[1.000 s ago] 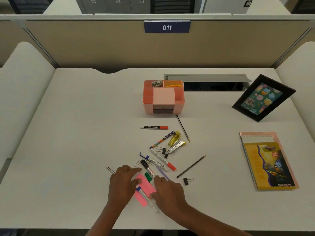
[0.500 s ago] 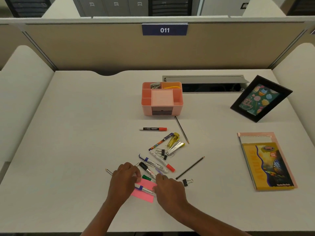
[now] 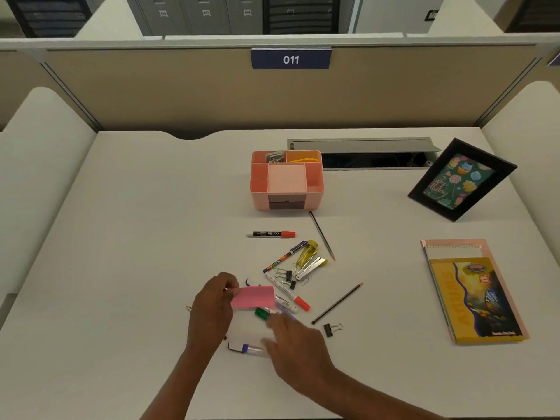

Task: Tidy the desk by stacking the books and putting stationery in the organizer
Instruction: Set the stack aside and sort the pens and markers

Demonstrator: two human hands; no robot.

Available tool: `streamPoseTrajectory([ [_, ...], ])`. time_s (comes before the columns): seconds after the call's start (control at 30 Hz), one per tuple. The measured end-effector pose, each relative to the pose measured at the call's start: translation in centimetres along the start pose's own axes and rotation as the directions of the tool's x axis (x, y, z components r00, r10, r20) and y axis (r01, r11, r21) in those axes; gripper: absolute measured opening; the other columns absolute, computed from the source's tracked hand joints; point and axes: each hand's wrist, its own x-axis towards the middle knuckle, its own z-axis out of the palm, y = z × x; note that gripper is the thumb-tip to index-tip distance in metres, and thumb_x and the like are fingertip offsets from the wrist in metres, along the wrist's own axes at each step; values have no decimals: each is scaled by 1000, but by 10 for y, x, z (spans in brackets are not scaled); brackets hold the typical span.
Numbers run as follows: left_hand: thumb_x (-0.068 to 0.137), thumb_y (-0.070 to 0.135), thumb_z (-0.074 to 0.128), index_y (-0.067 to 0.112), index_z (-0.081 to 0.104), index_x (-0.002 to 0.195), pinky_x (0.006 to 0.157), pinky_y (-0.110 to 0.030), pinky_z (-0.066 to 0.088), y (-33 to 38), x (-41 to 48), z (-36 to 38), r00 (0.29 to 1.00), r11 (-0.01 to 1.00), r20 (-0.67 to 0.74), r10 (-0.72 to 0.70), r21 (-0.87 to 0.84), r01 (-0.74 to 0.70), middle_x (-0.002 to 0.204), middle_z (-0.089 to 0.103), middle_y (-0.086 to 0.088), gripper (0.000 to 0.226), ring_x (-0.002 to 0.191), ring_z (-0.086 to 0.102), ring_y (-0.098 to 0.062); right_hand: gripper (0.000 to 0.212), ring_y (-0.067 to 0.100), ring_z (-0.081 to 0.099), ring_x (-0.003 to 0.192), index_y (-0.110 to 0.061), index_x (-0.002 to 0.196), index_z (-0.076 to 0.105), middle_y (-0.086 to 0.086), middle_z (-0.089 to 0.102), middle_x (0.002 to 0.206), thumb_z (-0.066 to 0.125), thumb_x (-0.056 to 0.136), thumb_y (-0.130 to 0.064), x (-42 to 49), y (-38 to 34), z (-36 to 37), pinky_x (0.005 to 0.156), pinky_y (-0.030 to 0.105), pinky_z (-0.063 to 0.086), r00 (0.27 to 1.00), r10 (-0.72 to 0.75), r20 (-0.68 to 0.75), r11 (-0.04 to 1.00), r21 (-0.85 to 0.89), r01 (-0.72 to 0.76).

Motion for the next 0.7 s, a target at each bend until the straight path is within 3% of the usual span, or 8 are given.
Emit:
streamPoseTrajectory([
  [0.07,91,-11,59,26,58,88,70,-41,53,3,2,-4,998,997,-41,-44,-67,41,82,63,10,37,80,61,-14,29,16,65,73,-26,108,56,-4,64,95,61,94,-51,-9,0,17,47,31,37,978,-173,120,980,-82,184],
  [0.17,91,-10,59,25,59,90,72,-43,56,3,4,-7,986,979,-80,-145,-158,131,84,67,8,35,81,64,-20,30,13,56,60,-25,93,60,-5,59,81,78,84,-46,-15,1,35,41,27,27,951,-223,214,940,-209,268],
  [0.33,95,-3,60,25,62,94,74,-48,61,3,0,-10,974,949,-105,-200,-269,166,88,69,8,28,85,67,-23,32,11,52,51,-25,81,64,-7,58,69,88,71,-45,-6,2,32,42,25,19,979,-154,135,936,-297,188],
  [0.53,100,5,62,27,62,93,71,-36,58,9,-3,-10,961,926,-116,-251,-318,203,87,71,4,23,81,69,-22,47,11,61,53,-25,95,65,-7,68,72,93,67,-50,10,11,26,36,25,37,997,-24,72,965,-259,42],
  [0.7,100,6,61,27,62,93,71,-34,57,12,-5,-9,958,922,-108,-267,-317,221,88,71,4,21,81,68,-23,54,9,61,50,-25,94,66,-7,69,69,97,59,-52,12,14,28,41,22,24,995,-3,97,974,-227,25],
])
